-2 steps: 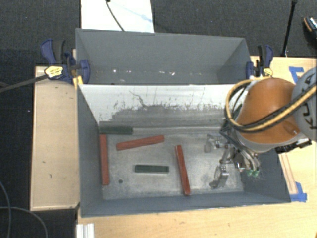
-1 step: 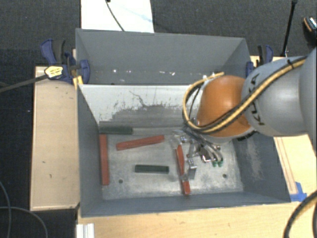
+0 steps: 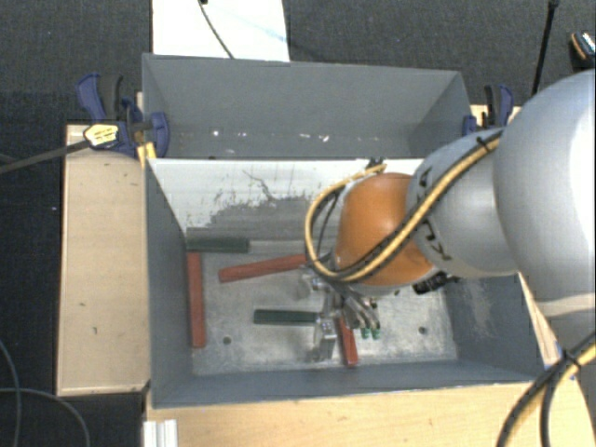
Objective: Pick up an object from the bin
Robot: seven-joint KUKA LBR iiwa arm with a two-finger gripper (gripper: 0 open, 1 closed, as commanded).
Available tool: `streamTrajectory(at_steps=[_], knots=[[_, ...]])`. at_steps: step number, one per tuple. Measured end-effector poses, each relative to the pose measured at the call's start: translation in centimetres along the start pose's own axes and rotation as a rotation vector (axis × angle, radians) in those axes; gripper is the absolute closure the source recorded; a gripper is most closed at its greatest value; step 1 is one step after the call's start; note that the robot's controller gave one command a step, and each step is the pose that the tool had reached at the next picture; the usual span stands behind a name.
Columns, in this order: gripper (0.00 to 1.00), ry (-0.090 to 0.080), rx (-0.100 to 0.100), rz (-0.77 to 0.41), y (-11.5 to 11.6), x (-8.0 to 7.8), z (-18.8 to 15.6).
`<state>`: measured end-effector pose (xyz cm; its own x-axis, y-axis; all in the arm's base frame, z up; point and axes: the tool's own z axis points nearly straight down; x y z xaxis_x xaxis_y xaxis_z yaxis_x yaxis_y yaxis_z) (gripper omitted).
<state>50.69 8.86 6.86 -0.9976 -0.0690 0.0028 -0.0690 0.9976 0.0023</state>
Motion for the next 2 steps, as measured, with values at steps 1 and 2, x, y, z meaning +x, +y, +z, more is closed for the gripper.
streamTrajectory(at_steps=[1, 2], knots=[[1.00, -0.003, 0.001, 0.002, -0.2, -0.1, -0.2], [1.00, -0.013, 0.002, -0.011, -0.7, -0.1, -13.4]])
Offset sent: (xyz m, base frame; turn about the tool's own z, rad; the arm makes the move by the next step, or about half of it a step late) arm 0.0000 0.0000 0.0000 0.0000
